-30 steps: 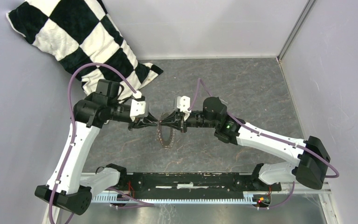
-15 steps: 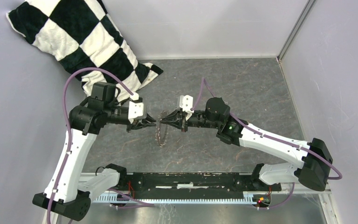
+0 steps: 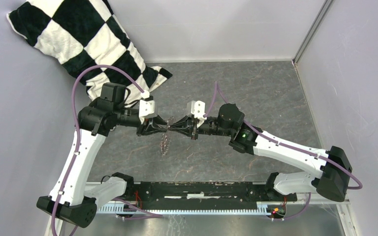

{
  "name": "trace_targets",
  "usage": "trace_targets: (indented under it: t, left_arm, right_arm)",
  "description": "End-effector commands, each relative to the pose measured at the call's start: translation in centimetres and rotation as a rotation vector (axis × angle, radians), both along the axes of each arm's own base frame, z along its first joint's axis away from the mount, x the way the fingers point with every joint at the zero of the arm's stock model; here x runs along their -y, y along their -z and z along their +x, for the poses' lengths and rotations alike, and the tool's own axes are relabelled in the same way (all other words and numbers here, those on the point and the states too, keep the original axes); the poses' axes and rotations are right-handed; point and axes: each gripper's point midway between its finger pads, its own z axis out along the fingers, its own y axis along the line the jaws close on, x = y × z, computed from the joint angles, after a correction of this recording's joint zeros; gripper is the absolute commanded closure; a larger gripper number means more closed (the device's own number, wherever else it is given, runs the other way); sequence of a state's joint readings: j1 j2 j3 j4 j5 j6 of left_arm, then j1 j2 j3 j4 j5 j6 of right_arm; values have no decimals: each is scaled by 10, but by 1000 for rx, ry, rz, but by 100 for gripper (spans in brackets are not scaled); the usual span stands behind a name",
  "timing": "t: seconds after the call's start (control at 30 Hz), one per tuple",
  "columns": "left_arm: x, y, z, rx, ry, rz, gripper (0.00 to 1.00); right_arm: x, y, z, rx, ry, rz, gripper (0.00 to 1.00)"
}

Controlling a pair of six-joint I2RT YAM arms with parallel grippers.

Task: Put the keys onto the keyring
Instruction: Adjust the keyring.

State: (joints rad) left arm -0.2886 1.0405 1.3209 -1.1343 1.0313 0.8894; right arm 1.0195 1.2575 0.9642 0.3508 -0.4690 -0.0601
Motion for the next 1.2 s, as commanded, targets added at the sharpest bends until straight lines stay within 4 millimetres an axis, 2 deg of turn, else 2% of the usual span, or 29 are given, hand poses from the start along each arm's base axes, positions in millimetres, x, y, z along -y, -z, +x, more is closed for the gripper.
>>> trace_targets:
  t: [0.0, 0.3, 0.43, 0.7, 0.77, 0.97, 1.0, 1.03, 1.07, 1.17]
  left_arm:
    - [5, -13, -7, -22, 21, -45, 62]
    - [8, -16, -10, -30, 34, -57, 63]
    - [8, -16, -10, -28, 37, -57, 65]
    - [7, -13, -12, -11, 39, -50, 87]
    - [6, -13, -12, 0, 40, -48, 96]
    - [3, -9, -16, 28, 43, -40, 98]
    - [3, -8, -17, 31, 43, -38, 98]
    - [3, -7, -17, 35, 45, -38, 98]
    - [2, -7, -18, 41, 45, -37, 98]
    - [1, -7, -19, 49, 42, -34, 98]
  right_arm:
    - [1, -44, -6, 59, -13, 118, 100]
    - [-4, -44, -5, 50, -7, 121, 97]
    - [-11, -38, -7, 34, -27, 102, 96]
    - [-16, -36, -15, 26, -62, 97, 92]
    - [-16, -34, -18, 23, -77, 91, 89]
    - [-8, -28, -24, 18, -85, 78, 75]
    - [-6, -28, -23, 19, -78, 76, 72]
    - [-4, -27, -22, 23, -65, 71, 61]
    - [-1, -26, -20, 25, -46, 60, 56]
    - [11, -26, -12, 50, 20, 43, 46]
